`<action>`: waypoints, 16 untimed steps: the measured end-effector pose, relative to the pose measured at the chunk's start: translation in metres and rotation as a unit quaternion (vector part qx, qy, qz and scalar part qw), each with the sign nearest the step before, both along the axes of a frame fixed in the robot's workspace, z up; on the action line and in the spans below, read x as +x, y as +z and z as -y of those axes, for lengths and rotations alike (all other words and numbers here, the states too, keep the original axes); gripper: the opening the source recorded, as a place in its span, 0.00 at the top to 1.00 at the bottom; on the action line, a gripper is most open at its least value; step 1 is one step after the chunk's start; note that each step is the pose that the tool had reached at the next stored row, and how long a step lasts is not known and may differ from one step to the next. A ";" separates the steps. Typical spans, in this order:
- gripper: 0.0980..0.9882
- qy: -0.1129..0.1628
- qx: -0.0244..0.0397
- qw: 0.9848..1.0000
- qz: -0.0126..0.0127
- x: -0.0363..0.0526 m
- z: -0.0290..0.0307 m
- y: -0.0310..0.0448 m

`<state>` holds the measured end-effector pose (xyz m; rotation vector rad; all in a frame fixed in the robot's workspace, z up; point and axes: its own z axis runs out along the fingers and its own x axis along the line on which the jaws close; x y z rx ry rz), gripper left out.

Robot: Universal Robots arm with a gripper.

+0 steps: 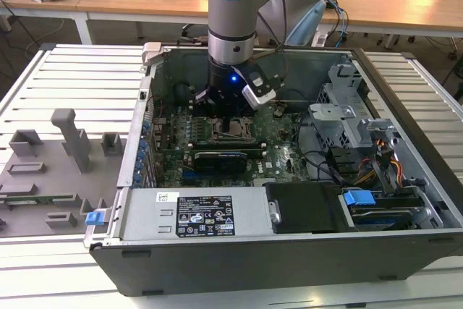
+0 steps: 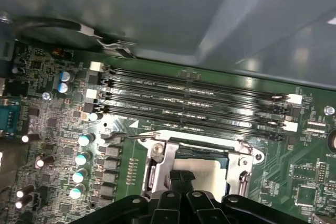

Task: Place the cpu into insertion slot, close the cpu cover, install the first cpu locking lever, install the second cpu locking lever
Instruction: 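Close the cpu cover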

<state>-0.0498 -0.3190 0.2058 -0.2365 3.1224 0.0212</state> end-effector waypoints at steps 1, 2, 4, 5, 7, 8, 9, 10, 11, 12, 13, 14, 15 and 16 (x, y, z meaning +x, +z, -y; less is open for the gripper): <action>0.99 0.000 0.000 1.000 0.000 0.0010 0.0000 0.0000; 0.99 0.000 0.000 1.000 0.000 0.0015 0.0001 0.0001; 0.99 0.002 0.000 1.000 0.000 0.0026 0.0000 0.0000; 0.99 0.002 0.000 1.000 0.000 0.0027 0.0000 0.0000; 0.99 0.003 0.000 1.000 0.000 0.0028 -0.0002 0.0004; 0.99 0.004 0.000 1.000 0.000 0.0028 -0.0003 0.0009; 0.99 0.016 0.000 1.000 0.000 0.0028 -0.0003 0.0026; 0.99 0.029 0.000 1.000 0.000 0.0028 -0.0003 0.0027; 0.99 0.037 0.000 0.999 0.000 0.0028 -0.0004 0.0028; 0.99 0.045 0.000 0.999 0.000 0.0028 -0.0006 0.0028; 0.99 0.053 0.000 0.999 0.000 0.0028 -0.0011 0.0027; 0.99 0.057 0.000 0.998 0.000 0.0027 -0.0016 0.0027; 0.99 0.060 0.000 0.998 0.000 0.0023 -0.0021 0.0027; 0.99 0.062 0.000 0.998 0.000 0.0016 -0.0024 0.0028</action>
